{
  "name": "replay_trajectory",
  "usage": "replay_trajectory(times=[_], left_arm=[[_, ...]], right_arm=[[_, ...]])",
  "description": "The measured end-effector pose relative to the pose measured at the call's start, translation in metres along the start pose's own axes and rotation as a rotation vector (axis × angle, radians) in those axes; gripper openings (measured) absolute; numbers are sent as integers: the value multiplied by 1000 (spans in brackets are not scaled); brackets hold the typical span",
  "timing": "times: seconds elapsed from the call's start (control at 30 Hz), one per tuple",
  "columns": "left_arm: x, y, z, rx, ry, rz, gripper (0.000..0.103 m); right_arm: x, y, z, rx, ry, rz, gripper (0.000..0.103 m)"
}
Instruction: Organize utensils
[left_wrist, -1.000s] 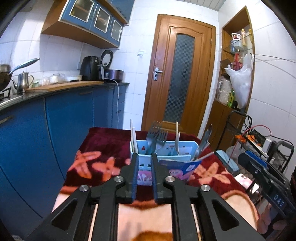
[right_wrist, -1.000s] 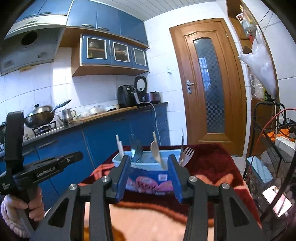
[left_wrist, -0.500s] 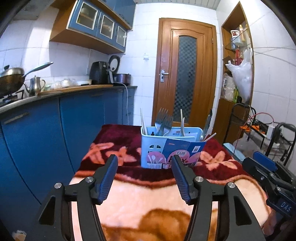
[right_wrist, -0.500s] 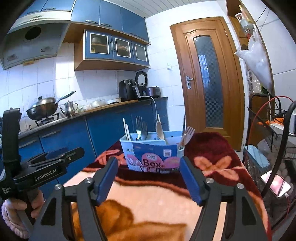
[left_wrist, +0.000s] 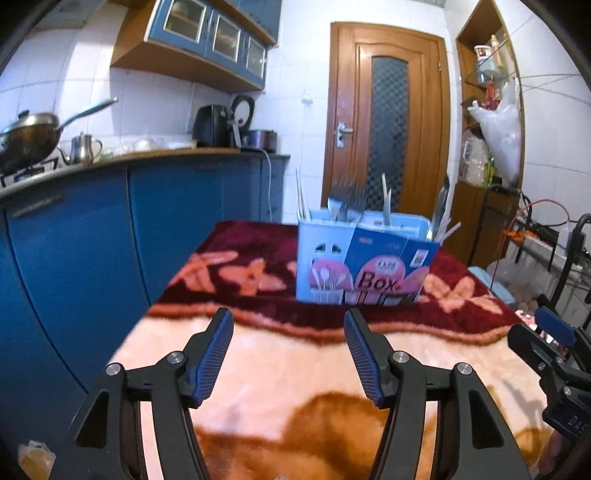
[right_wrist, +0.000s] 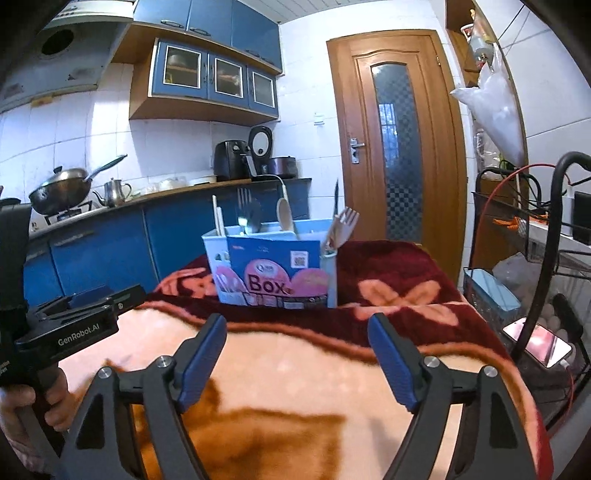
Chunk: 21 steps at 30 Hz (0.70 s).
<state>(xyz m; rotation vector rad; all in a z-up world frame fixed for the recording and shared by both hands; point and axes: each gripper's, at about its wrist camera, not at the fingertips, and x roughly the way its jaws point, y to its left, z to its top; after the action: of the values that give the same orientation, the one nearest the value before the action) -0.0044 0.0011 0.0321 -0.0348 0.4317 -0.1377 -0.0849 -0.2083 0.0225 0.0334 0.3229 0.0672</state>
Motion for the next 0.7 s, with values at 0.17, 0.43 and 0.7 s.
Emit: replay_trajectory(times=[0.17,0.43,0.7], left_arm=[[9,-5,-10,19,7,22,64],[15,-7,-21,28,-10,45,64],[19,-9,-25,33,-5,50,64]], right_arm=[[7,-5,-10,-12,-1,-35,83],[12,-9,-18,-9,-10,-46,83],[14,-12,-20,21,-7,-39,84]])
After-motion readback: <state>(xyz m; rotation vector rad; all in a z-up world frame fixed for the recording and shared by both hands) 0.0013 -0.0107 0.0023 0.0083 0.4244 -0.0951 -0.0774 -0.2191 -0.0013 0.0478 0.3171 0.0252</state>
